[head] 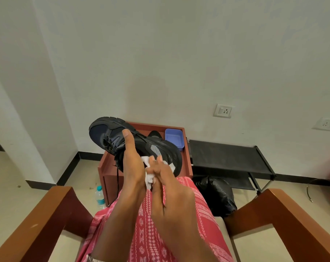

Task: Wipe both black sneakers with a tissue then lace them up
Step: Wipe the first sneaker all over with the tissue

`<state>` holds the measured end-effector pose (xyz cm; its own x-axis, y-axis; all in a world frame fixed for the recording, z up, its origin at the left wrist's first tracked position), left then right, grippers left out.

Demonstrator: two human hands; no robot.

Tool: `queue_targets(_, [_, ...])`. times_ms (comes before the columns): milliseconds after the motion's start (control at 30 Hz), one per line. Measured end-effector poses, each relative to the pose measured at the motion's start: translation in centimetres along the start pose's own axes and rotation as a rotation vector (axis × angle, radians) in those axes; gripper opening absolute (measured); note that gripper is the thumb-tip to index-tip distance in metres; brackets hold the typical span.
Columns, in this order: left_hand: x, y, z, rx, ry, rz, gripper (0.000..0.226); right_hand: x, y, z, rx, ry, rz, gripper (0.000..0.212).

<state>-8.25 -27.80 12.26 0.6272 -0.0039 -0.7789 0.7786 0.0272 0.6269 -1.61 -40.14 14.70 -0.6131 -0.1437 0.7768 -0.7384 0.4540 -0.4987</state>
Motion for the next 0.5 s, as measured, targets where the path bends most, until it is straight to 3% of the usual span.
queue_targets(100, [-0.2, 0.5, 0.1, -0.001, 0.029, -0.058, 0.084, -0.8, -0.2, -0.3, -0.043, -0.027, 0.034, 0.036])
queue_targets(300, [0.2, 1.6, 1.0, 0.092, 0.143, -0.202, 0.036, -0.1, -0.7, -4.9, -0.180, -0.031, 0.146, 0.039])
queue_targets(400, [0.0, 2.1, 1.4, 0.083, 0.159, -0.234, 0.039, -0.9, -1.2, -7.4, -0.096, 0.060, 0.183, 0.025])
queue_targets(500, [-0.3, 2.0, 1.6, 0.034, 0.149, -0.272, 0.045, -1.2, -1.5, -7.8, -0.053, 0.032, 0.286, 0.019])
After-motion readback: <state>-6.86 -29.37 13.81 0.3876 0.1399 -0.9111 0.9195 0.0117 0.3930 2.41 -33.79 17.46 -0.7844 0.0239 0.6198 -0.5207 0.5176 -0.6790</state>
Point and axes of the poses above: each hand's wrist, its own z-axis away from the middle knuckle, its own y-axis out of the palm, x = y × z, the point moved 2 cm from there along -z, towards the middle knuckle, and after that the axes turned 13 degrees about y, right-handed, at the moved point
